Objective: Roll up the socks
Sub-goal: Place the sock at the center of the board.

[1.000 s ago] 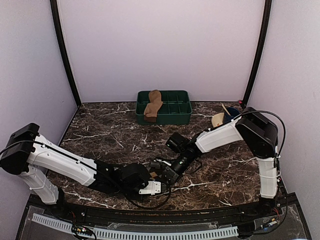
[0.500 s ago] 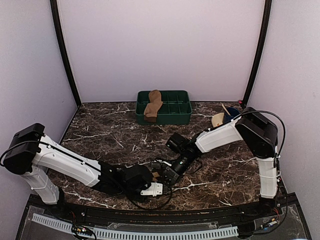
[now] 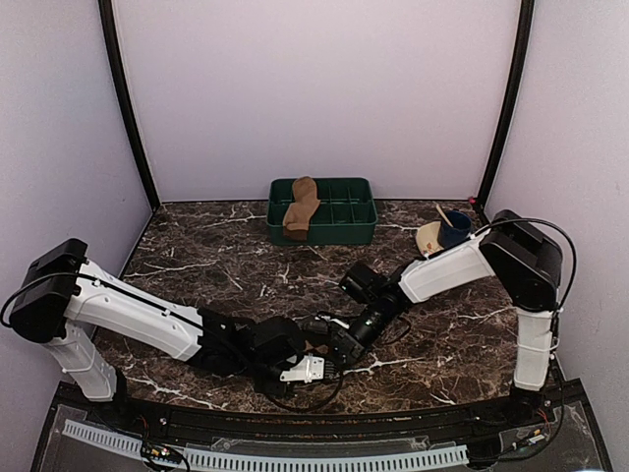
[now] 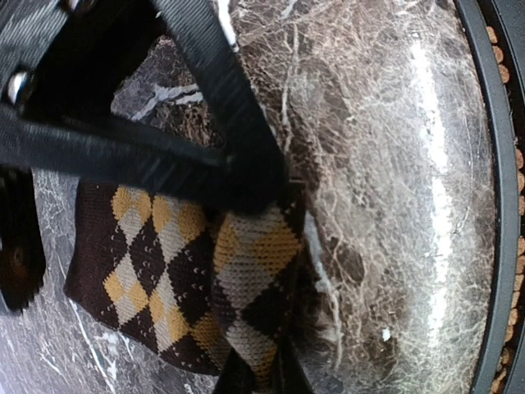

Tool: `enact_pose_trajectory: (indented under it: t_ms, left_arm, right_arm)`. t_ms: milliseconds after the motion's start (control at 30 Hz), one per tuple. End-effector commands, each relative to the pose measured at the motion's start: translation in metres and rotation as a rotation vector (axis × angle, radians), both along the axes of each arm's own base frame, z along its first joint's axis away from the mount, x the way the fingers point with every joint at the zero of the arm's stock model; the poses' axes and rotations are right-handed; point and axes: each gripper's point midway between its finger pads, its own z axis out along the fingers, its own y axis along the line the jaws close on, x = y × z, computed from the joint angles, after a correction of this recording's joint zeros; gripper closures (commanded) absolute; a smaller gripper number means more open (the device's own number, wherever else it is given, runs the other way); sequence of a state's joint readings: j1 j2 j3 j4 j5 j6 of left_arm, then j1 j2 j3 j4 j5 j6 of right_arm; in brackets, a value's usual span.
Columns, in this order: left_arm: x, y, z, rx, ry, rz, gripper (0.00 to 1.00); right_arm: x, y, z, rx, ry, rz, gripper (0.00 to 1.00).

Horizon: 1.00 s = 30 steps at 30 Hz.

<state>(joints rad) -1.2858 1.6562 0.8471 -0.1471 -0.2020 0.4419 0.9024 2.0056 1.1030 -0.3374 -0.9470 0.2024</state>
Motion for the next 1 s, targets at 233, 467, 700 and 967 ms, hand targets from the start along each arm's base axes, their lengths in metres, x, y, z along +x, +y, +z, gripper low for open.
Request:
enact_pose_trajectory:
  t_ms: [233, 467, 700, 967]
  left_arm:
    - [-0.004, -0.004, 0.002, -0.001, 0.198, 0.038, 1.0]
    - [-0.007, -0.01, -0.002, 0.011, 0.3, 0.038, 1.0]
    - [-0.003, -0.014, 0.001, 0.013, 0.371, 0.056, 1.0]
    - [-0.002, -0.017, 0.006, 0.013, 0.474, 0.079, 1.0]
  right_arm:
    - [0.013, -0.019, 0.018, 0.009, -0.096, -0.125, 0.75]
    - [0.021, -0.029, 0.026, 0.017, -0.16, -0.198, 0.75]
    - [0.032, -0.034, 0.03, 0.02, -0.223, -0.258, 0.75]
    - [0.047, -0.042, 0.034, 0.011, -0.349, -0.311, 0.74]
